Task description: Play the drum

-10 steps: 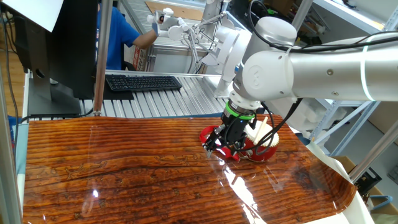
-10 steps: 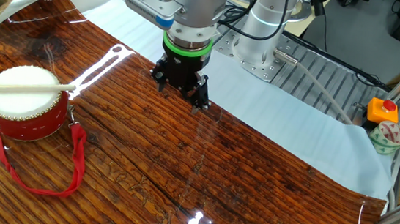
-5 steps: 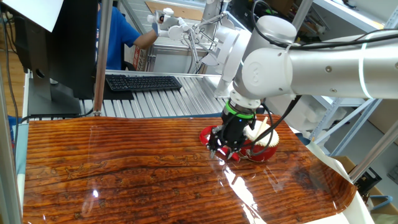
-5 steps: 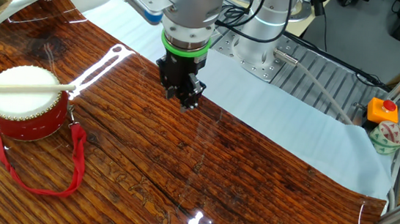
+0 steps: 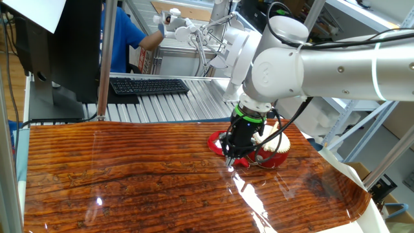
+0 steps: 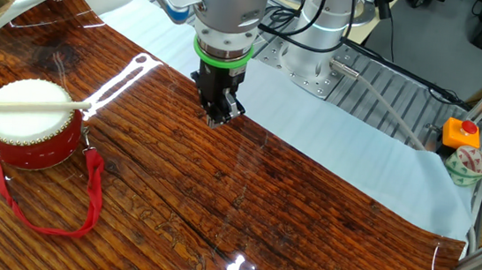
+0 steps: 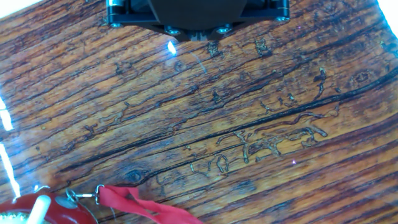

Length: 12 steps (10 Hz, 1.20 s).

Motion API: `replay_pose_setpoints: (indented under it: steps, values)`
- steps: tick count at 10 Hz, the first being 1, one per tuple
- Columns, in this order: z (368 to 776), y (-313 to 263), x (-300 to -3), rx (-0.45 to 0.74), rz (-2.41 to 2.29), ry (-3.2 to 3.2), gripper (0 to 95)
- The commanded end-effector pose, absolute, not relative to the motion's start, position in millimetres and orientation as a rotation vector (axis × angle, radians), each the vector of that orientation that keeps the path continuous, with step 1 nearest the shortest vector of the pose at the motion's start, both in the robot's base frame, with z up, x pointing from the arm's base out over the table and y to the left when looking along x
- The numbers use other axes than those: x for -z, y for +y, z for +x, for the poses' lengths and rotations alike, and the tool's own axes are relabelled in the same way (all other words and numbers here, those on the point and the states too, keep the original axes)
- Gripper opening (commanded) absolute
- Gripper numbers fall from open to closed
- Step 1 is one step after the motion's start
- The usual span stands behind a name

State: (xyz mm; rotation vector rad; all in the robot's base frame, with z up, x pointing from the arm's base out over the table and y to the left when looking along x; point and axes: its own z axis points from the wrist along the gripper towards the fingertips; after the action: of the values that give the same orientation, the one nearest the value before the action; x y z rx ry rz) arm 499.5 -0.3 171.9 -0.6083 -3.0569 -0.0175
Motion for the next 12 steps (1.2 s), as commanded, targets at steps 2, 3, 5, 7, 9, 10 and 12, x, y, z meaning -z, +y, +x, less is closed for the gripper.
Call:
replay_pose_setpoints:
  steps: [2, 3, 5, 7, 9, 10, 12]
  values:
    - [498.8, -0.9, -171.6, 0.015, -0.669, -3.045, 0.0]
    - [498.9, -1.4, -171.5, 0.005, -0.72, -3.035, 0.0]
    - [500.3, -4.6, -170.4, 0.0, -0.84, -3.0, 0.0]
    - [502.6, -10.5, -168.5, -0.011, -0.876, -2.992, 0.0]
    - [506.8, -18.3, -170.0, -0.008, -0.884, -2.989, 0.0]
    - [510.1, -22.3, -171.0, -0.013, -0.89, -2.987, 0.0]
    - [530.4, -50.1, -173.7, -0.115, -0.885, -2.992, 0.0]
